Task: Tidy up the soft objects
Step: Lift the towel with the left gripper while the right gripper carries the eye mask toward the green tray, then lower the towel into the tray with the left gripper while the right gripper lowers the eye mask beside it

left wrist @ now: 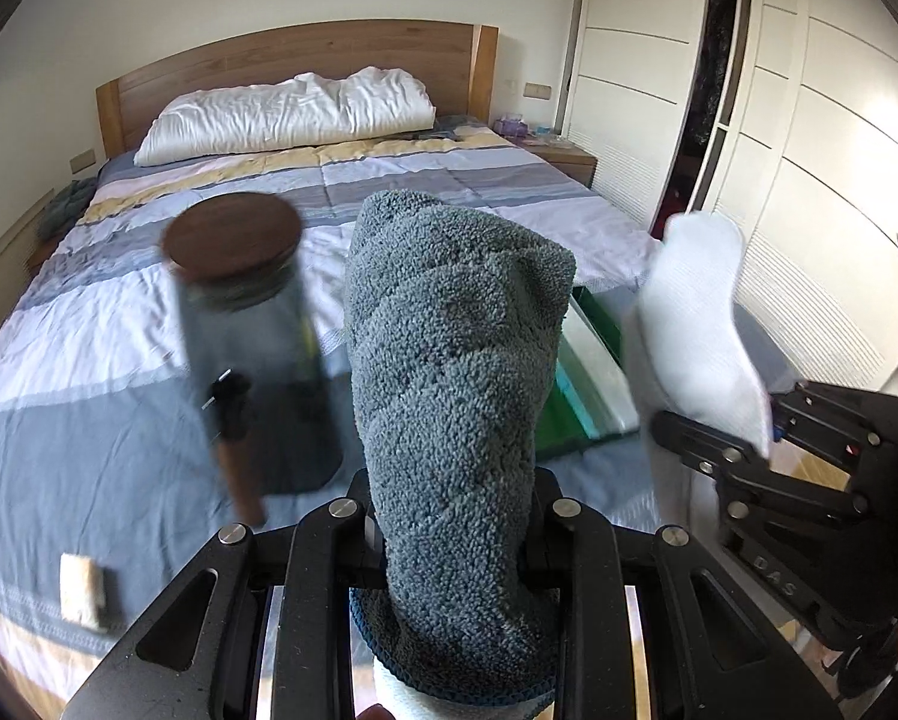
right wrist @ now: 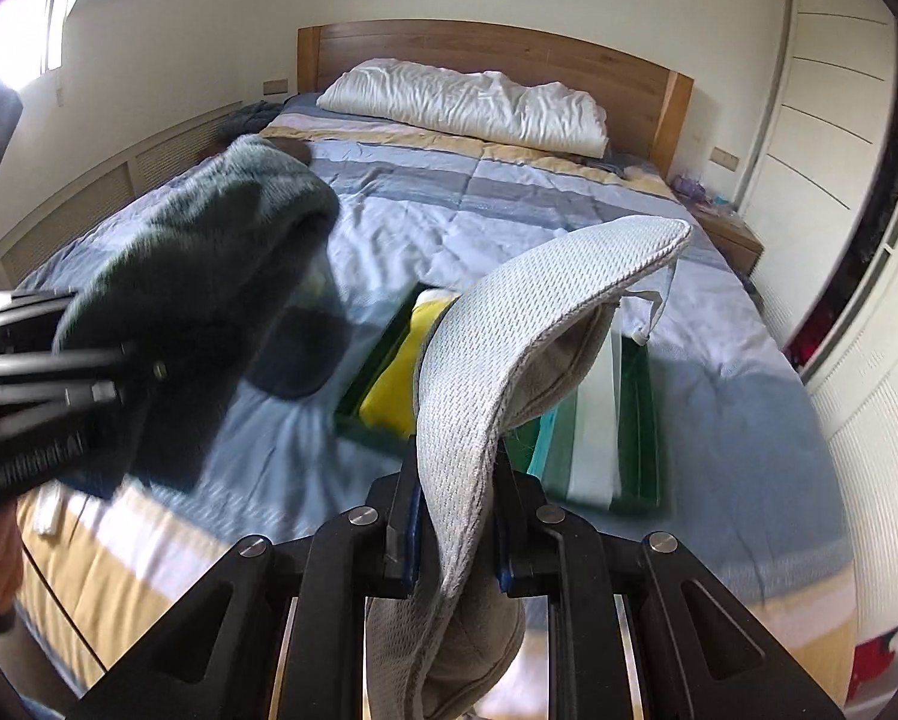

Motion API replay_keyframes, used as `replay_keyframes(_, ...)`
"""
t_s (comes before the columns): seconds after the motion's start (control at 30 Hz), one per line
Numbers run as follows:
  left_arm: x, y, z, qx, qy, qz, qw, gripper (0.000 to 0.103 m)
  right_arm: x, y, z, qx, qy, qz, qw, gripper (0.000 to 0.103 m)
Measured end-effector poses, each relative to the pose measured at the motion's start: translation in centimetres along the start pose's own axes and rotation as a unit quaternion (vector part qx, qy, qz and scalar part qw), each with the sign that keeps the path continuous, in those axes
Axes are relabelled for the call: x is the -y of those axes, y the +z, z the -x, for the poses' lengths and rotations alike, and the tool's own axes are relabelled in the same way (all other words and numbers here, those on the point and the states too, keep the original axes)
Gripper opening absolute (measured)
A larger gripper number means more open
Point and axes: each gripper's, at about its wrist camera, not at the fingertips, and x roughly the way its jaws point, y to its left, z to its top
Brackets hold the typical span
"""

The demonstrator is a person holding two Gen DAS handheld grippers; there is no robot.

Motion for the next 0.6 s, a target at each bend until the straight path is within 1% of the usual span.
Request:
replay_keyframes(0.13, 0.9, 2.1, -3.9, -0.010, 0.010, 0.012, 0.9998, 0.023, 2.9, 2.3, -4.5, 0.002, 0.011, -0.023, 1.000, 0.017)
replay_keyframes(0.17, 1.1, 2.7, -5.3, -0.013, 0.019, 0.011, 0.9997, 0.023, 3.5, 2.7, -5.9, -0.001, 0.014, -0.029, 0.999, 0.017)
replay_keyframes(0.23, 1.2, 3.4, -7.5, -0.025, 0.020, 0.015, 0.9994, 0.023, 4.6, 3.4, -8.8, -0.010, 0.018, -0.035, 0.999, 0.017)
replay_keyframes(0.3, 1.1, 4.0, -9.9, -0.037, 0.030, 0.022, 0.9986, 0.023, 5.4, 3.7, -11.2, -0.018, 0.022, -0.035, 0.999, 0.017)
replay_keyframes(0.4, 0.8, 4.3, -12.8, -0.059, 0.025, 0.045, 0.9969, 0.023, 6.5, 4.7, -15.1, -0.039, 0.032, -0.038, 0.998, 0.017)
replay_keyframes(0.47, 0.8, 4.3, -14.5, -0.071, 0.024, 0.056, 0.9956, 0.023, 7.1, 5.1, -17.6, -0.054, 0.046, -0.043, 0.997, 0.017)
replay_keyframes(0.6, 0.4, 4.0, -16.9, -0.088, 0.028, 0.064, 0.9937, 0.023, 8.7, 6.0, -21.4, -0.075, 0.054, -0.045, 0.995, 0.017)
